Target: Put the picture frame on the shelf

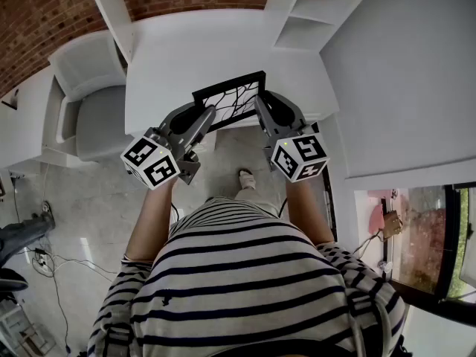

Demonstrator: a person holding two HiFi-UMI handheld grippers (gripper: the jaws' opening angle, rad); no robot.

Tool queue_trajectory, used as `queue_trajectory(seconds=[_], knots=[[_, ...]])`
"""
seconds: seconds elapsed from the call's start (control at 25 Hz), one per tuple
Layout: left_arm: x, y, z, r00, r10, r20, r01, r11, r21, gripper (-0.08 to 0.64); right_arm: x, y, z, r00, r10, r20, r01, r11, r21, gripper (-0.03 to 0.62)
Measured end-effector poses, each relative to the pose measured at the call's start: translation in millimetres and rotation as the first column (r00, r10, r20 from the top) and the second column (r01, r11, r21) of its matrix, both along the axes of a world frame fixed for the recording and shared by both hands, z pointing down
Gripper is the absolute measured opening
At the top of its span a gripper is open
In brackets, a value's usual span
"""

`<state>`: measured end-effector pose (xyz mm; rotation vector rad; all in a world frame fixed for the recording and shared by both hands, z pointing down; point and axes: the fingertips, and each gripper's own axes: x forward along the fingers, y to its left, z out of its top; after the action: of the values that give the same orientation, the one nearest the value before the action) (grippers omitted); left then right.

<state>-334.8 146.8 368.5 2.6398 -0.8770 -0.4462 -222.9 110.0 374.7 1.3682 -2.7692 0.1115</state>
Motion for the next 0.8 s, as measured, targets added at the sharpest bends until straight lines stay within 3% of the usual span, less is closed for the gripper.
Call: queue_trajectory(seconds=[0.8], knots=[[1.6,4.2,-6.4,1.000,0.006,0.004,-0.006,1.000,0.013,0.069,0.8,4.1,-3.2,1.000,-0.015,0.018,0.014,1.000,0.024,0.063]])
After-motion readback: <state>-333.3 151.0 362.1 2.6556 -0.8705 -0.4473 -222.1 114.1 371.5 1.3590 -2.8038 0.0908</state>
